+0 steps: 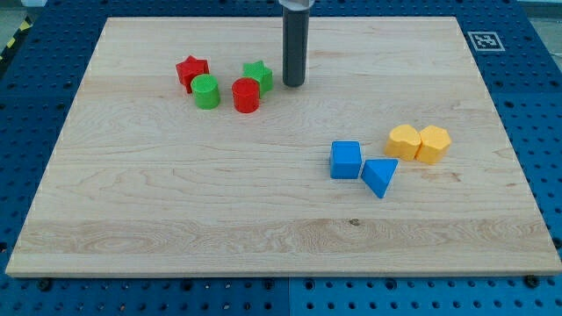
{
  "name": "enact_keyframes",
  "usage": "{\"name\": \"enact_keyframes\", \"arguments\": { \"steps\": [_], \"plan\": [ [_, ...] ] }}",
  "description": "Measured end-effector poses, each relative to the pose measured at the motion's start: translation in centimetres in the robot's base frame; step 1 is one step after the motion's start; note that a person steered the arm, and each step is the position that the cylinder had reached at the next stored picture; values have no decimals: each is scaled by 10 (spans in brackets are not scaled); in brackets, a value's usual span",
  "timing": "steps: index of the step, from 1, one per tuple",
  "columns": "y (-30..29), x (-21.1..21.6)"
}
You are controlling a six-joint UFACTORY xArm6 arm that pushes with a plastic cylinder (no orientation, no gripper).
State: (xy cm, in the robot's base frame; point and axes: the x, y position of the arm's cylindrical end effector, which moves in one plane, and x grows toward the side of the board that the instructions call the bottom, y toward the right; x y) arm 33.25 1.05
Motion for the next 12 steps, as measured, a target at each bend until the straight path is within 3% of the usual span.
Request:
{"name": "enact_keyframes", "arguments": {
  "steps": [5,7,9,12],
  "plan": [
    [-77,6],
    [-49,9],
    [-56,21],
    [-131,21]
  ]
}}
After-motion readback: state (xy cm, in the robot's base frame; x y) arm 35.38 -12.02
